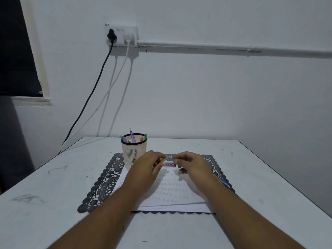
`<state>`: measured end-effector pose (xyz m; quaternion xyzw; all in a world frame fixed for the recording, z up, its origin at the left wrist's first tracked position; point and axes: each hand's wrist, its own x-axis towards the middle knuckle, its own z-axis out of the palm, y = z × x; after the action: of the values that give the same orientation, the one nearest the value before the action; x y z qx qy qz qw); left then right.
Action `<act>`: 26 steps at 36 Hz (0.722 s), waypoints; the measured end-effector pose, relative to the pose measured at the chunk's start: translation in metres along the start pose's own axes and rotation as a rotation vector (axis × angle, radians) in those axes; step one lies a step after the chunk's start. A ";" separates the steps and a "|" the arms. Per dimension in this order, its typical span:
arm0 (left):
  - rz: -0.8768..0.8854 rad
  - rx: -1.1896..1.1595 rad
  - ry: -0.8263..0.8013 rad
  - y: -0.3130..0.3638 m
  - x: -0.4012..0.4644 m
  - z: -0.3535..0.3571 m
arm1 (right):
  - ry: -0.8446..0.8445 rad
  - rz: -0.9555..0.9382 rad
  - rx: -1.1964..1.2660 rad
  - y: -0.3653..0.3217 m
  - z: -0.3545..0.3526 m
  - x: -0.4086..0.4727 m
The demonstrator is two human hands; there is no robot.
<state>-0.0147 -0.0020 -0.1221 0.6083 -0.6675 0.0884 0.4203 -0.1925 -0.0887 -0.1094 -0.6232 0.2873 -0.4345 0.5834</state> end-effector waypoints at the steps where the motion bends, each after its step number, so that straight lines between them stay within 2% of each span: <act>1: 0.005 0.002 -0.007 0.000 0.000 0.000 | -0.002 -0.008 0.026 0.000 0.001 0.000; 7: 0.035 0.000 -0.046 -0.001 0.001 0.001 | 0.002 -0.039 0.058 0.007 0.006 0.002; 26: 0.055 0.009 -0.075 -0.004 0.001 0.002 | -0.010 -0.128 -0.125 0.001 0.009 -0.007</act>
<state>-0.0118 -0.0052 -0.1246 0.5943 -0.6990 0.0799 0.3896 -0.1876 -0.0781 -0.1115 -0.6776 0.2704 -0.4489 0.5159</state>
